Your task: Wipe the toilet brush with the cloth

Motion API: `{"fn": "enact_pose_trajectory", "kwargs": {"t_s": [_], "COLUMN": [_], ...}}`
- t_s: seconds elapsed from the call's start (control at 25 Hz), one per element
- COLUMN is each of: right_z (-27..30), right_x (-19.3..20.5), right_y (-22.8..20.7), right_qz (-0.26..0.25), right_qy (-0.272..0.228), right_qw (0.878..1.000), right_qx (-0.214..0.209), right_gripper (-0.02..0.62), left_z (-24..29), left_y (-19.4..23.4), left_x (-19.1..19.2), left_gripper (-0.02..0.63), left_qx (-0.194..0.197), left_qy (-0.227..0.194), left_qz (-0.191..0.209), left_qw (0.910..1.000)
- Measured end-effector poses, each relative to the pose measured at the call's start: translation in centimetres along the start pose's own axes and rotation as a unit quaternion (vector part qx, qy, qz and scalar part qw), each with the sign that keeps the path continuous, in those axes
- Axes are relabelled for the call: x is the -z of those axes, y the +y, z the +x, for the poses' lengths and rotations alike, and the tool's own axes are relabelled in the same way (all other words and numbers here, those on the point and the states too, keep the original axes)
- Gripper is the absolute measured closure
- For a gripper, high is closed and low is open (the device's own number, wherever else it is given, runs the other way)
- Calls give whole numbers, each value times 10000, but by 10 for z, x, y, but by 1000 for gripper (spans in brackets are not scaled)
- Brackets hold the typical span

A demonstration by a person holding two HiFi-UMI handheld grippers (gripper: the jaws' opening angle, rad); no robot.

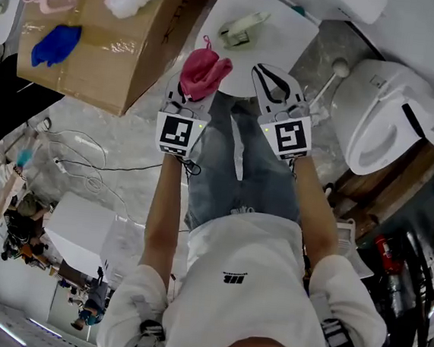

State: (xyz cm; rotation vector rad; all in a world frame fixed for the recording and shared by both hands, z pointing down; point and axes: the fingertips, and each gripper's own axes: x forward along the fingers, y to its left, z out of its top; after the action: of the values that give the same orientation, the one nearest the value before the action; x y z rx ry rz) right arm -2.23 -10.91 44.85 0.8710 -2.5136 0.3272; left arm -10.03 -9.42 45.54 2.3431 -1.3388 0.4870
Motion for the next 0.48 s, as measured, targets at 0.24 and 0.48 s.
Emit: {"fn": "enact_pose_trajectory", "kwargs": {"t_s": [0.24,0.48], "right_z": [47,73], "right_x": [54,90], "right_y": [-8,-13], "right_qz": [-49,-121], "right_qy": [263,435], "right_qw": [9996,9990], "right_qx": [31,46], "right_gripper": [574,571], "left_z": [40,67], "left_y": [12,18], "left_x": [32,56], "left_gripper": [465,456], "left_qx": [208,338], "left_qy": [0,94], "left_qz": [43,261], "left_qw": [9998,9990]}}
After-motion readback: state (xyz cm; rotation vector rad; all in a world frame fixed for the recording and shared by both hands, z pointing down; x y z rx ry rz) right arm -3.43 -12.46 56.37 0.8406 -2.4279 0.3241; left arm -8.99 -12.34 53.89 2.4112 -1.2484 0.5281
